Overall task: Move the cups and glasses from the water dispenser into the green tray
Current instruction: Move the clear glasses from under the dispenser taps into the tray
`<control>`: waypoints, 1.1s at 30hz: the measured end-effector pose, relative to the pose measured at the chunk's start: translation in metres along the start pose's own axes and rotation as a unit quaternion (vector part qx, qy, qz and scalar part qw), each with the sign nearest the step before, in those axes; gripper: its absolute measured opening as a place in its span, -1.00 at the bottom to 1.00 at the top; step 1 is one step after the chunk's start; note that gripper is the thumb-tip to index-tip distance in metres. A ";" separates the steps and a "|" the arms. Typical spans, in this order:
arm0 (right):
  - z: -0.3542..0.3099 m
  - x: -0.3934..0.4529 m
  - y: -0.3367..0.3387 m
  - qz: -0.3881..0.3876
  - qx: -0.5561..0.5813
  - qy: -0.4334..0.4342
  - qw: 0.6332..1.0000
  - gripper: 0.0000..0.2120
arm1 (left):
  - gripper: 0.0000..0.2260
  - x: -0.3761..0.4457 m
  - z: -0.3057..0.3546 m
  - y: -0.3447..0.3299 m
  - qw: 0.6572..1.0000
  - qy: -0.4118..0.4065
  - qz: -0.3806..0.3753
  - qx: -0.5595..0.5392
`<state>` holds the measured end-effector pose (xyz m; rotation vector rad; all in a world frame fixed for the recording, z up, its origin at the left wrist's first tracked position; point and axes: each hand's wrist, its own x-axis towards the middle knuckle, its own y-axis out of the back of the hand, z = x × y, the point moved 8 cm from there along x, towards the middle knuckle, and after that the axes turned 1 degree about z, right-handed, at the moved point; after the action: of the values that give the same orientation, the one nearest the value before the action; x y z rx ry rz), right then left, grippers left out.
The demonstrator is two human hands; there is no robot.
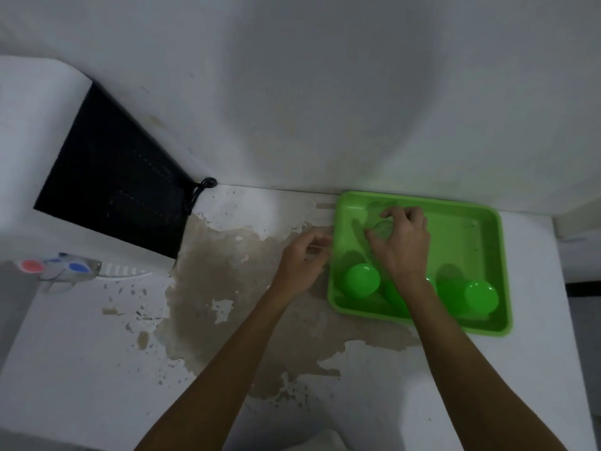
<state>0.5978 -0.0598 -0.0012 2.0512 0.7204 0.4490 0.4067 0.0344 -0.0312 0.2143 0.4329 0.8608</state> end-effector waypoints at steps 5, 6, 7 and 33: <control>-0.052 -0.030 -0.008 -0.013 0.145 0.032 0.989 -0.82 | -0.84 -0.037 -0.025 0.040 0.998 0.032 0.029 -0.039; -0.062 -0.037 -0.015 -0.027 0.163 0.030 0.986 -0.87 | -0.86 -0.044 -0.031 0.050 0.998 0.038 0.037 -0.043; -0.074 -0.046 -0.026 -0.048 0.180 0.023 0.982 -0.92 | -0.87 -0.053 -0.038 0.064 0.997 0.038 0.048 -0.044; -0.343 -0.229 -0.258 -0.407 0.205 0.029 0.890 -0.87 | -0.34 -0.164 -0.208 0.438 0.888 0.155 0.432 -0.012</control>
<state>0.1484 0.1216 -0.0433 1.8763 1.7196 -0.1478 -0.0807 0.1892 -0.0165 0.2499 0.6368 1.7957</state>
